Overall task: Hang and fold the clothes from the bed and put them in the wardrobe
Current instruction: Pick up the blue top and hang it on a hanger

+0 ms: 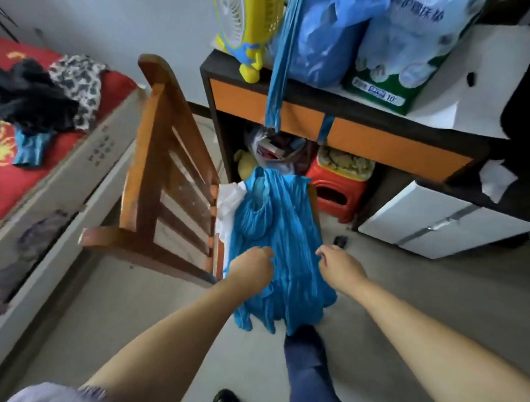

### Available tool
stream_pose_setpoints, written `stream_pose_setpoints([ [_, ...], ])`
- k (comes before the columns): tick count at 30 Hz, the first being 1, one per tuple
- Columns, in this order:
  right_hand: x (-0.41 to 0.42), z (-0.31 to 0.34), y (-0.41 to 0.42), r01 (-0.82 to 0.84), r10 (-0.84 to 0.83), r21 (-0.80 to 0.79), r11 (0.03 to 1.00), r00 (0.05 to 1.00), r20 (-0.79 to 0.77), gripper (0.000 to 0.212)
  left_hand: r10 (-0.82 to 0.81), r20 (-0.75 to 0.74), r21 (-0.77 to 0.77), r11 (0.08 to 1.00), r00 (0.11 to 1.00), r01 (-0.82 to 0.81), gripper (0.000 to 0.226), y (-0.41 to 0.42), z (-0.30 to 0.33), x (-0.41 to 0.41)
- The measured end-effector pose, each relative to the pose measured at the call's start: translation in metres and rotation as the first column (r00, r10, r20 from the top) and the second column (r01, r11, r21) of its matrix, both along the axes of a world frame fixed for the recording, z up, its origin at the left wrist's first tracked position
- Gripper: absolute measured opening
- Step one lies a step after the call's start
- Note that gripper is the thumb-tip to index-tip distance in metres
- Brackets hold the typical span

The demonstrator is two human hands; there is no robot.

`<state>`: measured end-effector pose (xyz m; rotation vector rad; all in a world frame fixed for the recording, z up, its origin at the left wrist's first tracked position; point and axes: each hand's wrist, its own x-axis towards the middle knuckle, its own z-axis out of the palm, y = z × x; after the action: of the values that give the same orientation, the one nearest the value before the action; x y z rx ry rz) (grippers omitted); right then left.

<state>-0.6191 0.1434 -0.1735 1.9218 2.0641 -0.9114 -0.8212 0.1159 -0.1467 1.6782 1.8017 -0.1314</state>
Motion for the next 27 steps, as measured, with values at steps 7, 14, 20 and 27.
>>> stream_pose_setpoints([
  [7, 0.004, -0.087, 0.148, -0.024, 0.014, -0.124, 0.992, 0.996, -0.083, 0.033, 0.201, -0.008, -0.057, 0.978, 0.98, -0.201, 0.035, 0.125, -0.102, 0.025],
  [14, -0.031, -0.206, 0.221, 0.035, -0.047, -0.127, 0.991, 0.995, -0.087, 0.056, 0.167, -0.186, 0.018, 0.986, 0.968, -0.166, 0.064, 0.208, -0.215, 0.02],
  [20, -0.05, -0.249, 0.222, 0.13, -0.141, -0.13, 0.983, 0.986, -0.085, 0.033, 0.334, -0.187, -0.073, 0.933, 0.924, -0.352, 0.027, 0.219, -0.256, 0.01],
  [27, -0.048, -0.181, 0.187, 0.609, -0.606, -0.131, 0.782, 0.696, -0.384, 0.031, 0.641, 0.282, 0.066, 0.729, 0.714, -0.681, 0.019, 0.176, -0.176, 0.002],
])
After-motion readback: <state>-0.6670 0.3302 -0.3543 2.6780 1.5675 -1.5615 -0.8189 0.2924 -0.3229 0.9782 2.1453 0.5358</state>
